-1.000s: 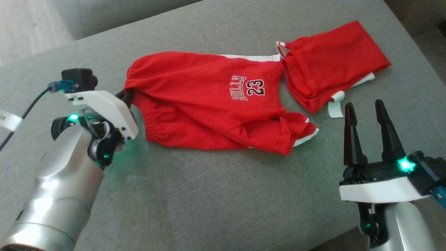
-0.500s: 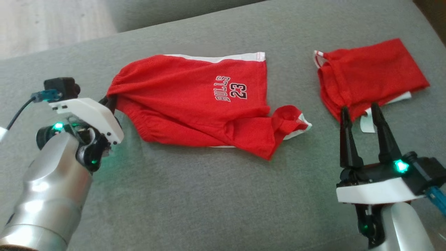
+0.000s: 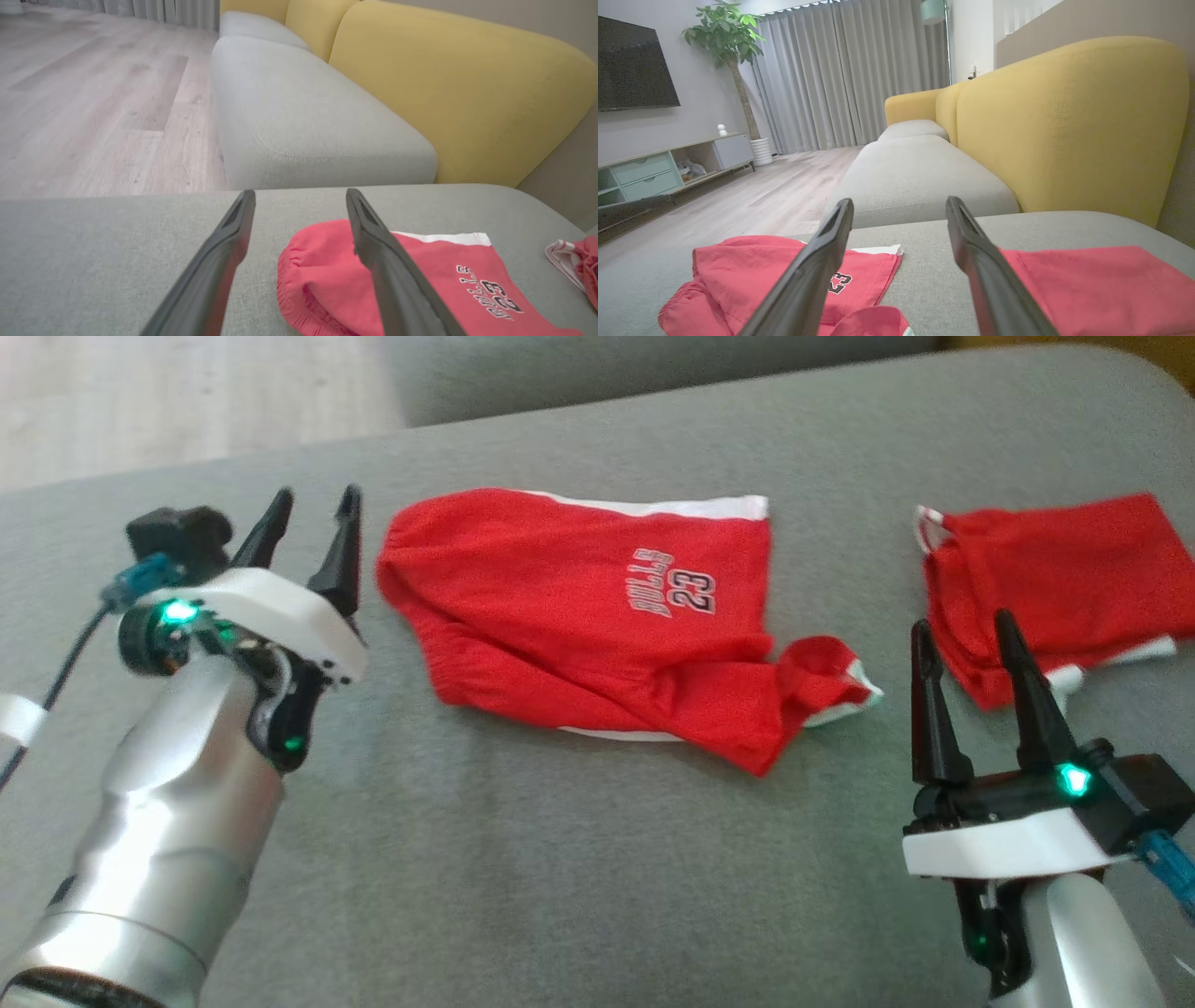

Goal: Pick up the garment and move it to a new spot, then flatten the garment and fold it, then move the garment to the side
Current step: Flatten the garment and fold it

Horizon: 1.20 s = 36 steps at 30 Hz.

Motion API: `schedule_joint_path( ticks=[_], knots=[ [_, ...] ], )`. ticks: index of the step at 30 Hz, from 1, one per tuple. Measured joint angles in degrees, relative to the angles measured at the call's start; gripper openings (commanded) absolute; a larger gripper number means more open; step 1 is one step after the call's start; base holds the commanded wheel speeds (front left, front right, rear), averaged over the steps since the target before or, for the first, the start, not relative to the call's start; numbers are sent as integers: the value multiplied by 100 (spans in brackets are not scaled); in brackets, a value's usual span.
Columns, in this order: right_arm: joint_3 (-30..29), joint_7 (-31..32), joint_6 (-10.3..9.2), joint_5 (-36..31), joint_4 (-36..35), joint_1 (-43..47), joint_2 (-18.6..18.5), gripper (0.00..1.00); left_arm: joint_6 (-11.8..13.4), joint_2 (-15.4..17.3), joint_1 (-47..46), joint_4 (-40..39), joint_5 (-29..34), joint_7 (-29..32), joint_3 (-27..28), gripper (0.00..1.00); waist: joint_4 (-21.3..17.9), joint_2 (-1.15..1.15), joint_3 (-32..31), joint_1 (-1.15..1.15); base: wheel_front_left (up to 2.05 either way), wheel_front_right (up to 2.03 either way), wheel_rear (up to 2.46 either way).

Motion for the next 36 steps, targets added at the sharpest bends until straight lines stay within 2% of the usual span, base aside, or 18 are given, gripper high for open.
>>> schedule_joint_path(
  ticks=[7,12,16,20,23,26,29,36],
  knots=[
    [-75,12,0,-86,4,13,-1,100,76,44,350,-821,398,-635,-249,100,497,0,-238,0,0,0,0],
    [-88,36,0,-87,-2,77,-2,100,546,282,1144,-1688,615,-850,-334,100,863,0,-388,0,0,0,0],
    [-200,85,0,-89,-20,202,-1,100,1162,416,1887,-2508,1055,-980,-416,100,1142,0,-473,-1,0,0,0],
    [-304,365,0,-126,-3,240,-1,100,1535,311,2510,-3190,1106,-1025,-423,100,1432,0,-484,-1,0,0,0],
    [-313,595,0,-223,1,219,-1,100,1679,240,2697,-3431,1128,-1027,-411,100,1567,0,-454,-1,0,0,0],
    [-381,1059,0,-509,16,33,0,100,1771,171,2827,-3693,1129,-1031,-361,100,1713,0,-326,-1,0,0,0],
    [-762,1814,0,-776,397,-765,-2,100,1770,85,2829,-3851,1180,-1032,-346,100,1848,0,-79,0,0,0,0],
    [-1369,3000,0,-1444,2094,-1997,-91,100,1696,-126,2813,-3856,1250,-1033,-333,100,2079,0,265,1,0,0,0]
  ],
)
